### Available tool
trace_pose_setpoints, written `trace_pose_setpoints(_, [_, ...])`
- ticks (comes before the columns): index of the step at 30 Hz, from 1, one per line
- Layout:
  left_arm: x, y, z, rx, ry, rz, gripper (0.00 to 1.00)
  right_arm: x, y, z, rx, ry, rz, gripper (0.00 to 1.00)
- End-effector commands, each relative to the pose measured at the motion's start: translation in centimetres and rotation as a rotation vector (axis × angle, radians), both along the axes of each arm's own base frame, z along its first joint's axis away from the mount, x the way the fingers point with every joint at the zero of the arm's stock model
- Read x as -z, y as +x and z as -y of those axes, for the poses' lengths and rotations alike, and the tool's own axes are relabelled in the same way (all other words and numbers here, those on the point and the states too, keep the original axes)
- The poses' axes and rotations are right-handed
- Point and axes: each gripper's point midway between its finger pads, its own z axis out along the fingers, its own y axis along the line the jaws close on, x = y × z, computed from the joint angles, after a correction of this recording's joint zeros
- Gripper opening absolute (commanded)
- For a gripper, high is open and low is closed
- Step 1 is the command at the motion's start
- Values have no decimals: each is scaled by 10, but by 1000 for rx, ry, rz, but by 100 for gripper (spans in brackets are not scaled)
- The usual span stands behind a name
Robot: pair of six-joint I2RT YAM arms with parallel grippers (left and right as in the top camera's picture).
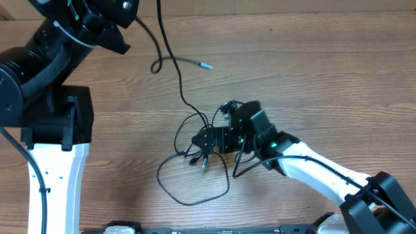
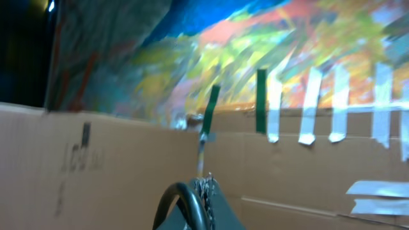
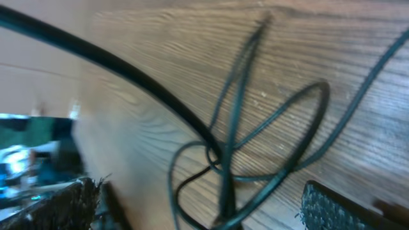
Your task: Untangle cables
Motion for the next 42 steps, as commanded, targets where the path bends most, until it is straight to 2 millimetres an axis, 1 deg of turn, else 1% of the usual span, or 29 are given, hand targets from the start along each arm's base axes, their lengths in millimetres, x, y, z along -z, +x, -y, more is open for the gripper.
trace_pose_setpoints(1, [-24, -30, -5, 58, -71, 55, 4, 35, 26, 34, 258, -217, 14, 99])
trace_pose_setpoints(2, [-28, -38, -7, 70, -83, 83, 4, 48, 29, 55, 350, -312, -5, 98])
trace_pose_setpoints(3, [-31, -41, -11, 65, -88, 100, 4, 61, 29, 86, 461, -430, -31, 98])
trace_pose_setpoints(4, [-33, -43, -15, 61, -93, 102, 4, 65, 28, 97, 500, -471, -43, 98])
trace_pose_setpoints(5, [-34, -43, -21, 51, -101, 90, 4, 76, 21, 136, 616, -601, -98, 99])
trace_pose_setpoints(6, [-35, -41, -29, 25, -101, 87, 4, 83, 14, 165, 694, -678, -161, 100])
trace_pose_setpoints(8, [-33, -35, -42, -31, -89, 83, 4, 88, 8, 189, 740, -702, -251, 100])
trace_pose_setpoints(10, [-28, -24, -51, -71, -71, 49, 4, 90, 8, 198, 762, -675, -310, 100])
trace_pose_setpoints(11, [-22, -14, -56, -99, -63, 9, 4, 90, 9, 200, 772, -659, -329, 100])
trace_pose_setpoints(12, [-21, -12, -58, -108, -57, 5, 4, 90, 9, 200, 772, -655, -331, 100])
trace_pose_setpoints(14, [-10, 0, -60, -145, -15, -32, 4, 90, 12, 191, 731, -617, -330, 100])
trace_pose_setpoints(15, [-3, 6, -59, -149, 14, -57, 4, 88, 15, 178, 663, -568, -320, 100])
trace_pose_setpoints(17, [9, 16, -59, -171, 54, -93, 4, 84, 19, 159, 572, -491, -304, 100])
trace_pose_setpoints(19, [31, 36, -61, -226, 108, -163, 4, 77, 23, 140, 508, -405, -295, 100])
trace_pose_setpoints(21, [46, 48, -64, -262, 138, -215, 4, 72, 25, 133, 486, -364, -290, 100])
trace_pose_setpoints(22, [62, 60, -69, -298, 156, -280, 4, 65, 28, 126, 450, -330, -263, 100])
trace_pose_setpoints(24, [97, 83, -77, -350, 189, -413, 4, 37, 33, 108, 363, -227, -184, 100])
trace_pose_setpoints(25, [108, 89, -79, -357, 198, -455, 4, 25, 34, 104, 352, -195, -158, 100])
trace_pose_setpoints(28, [163, 116, -86, -370, 246, -654, 4, -20, 36, 103, 354, -120, -48, 100])
trace_pose_setpoints(29, [175, 122, -89, -383, 249, -696, 4, -32, 35, 103, 355, -100, -20, 100])
trace_pose_setpoints(30, [193, 134, -97, -414, 248, -767, 4, -48, 34, 104, 357, -74, 18, 100])
trace_pose_setpoints(31, [206, 142, -103, -439, 244, -816, 4, -59, 32, 104, 358, -56, 45, 100])
trace_pose_setpoints(32, [225, 153, -113, -473, 239, -885, 4, -74, 30, 105, 360, -31, 81, 100])
trace_pose_setpoints(34, [250, 168, -129, -510, 229, -965, 4, -94, 25, 108, 362, 2, 130, 100])
trace_pose_setpoints(35, [256, 172, -133, -520, 225, -985, 4, -101, 23, 109, 363, 13, 145, 100])
trace_pose_setpoints(36, [268, 180, -143, -535, 217, -1018, 4, -108, 20, 110, 363, 25, 163, 100])
trace_pose_setpoints(37, [271, 182, -146, -539, 215, -1027, 4, -110, 19, 110, 363, 28, 167, 100])
trace_pose_setpoints(40, [293, 195, -168, -566, 195, -1085, 4, -118, 15, 112, 364, 41, 185, 100])
trace_pose_setpoints(42, [316, 204, -203, -610, 146, -1158, 4, -115, 12, 113, 363, 30, 169, 100])
